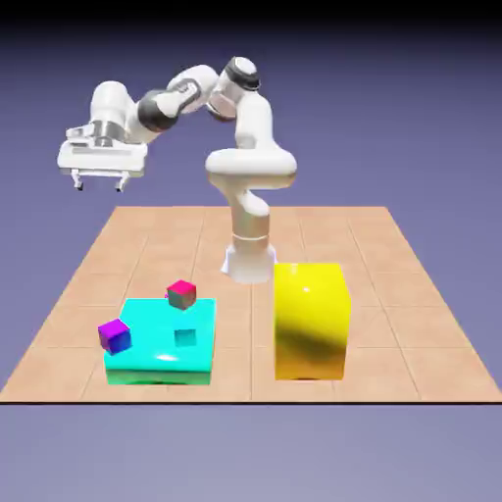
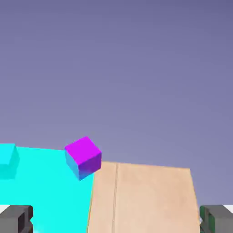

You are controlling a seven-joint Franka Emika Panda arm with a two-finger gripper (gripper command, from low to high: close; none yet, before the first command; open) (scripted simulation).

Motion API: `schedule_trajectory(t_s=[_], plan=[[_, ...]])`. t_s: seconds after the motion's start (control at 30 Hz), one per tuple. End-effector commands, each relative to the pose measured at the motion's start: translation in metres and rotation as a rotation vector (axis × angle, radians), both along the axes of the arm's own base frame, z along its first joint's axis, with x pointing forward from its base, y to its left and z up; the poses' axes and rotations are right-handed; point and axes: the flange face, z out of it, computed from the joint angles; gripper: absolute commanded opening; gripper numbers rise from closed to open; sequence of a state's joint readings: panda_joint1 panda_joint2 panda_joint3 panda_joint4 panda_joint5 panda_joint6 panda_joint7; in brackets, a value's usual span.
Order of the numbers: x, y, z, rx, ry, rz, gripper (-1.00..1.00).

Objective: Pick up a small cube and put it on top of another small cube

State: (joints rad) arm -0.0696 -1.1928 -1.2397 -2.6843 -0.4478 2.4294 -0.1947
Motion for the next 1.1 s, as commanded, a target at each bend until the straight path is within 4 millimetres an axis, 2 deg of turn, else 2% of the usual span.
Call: schedule_trajectory(t_s=[0.0, 0.13, 0.27, 0.4, 0.53, 0.67, 0.83, 0.97, 1.0, 1.03, 1.07], plan=[[-0.008, -0.004, -0.011, 0.008, -0.006, 0.013, 0.00], [-0.035, -0.014, -0.057, 0.042, -0.034, 0.070, 0.00], [-0.055, -0.016, -0.107, 0.077, -0.074, 0.139, 0.00], [-0.068, -0.008, -0.160, 0.112, -0.128, 0.219, 0.00], [-0.071, 0.009, -0.212, 0.144, -0.195, 0.308, 0.00], [-0.066, 0.034, -0.262, 0.174, -0.277, 0.405, 0.00], [-0.048, 0.076, -0.317, 0.203, -0.401, 0.535, 0.00], [-0.011, 0.109, -0.353, 0.206, -0.423, 0.556, 0.00], [-0.006, 0.113, -0.357, 0.206, -0.423, 0.556, 0.00], [-0.006, 0.113, -0.357, 0.206, -0.423, 0.556, -1.00], [-0.006, 0.113, -0.357, 0.206, -0.423, 0.556, -1.00]])
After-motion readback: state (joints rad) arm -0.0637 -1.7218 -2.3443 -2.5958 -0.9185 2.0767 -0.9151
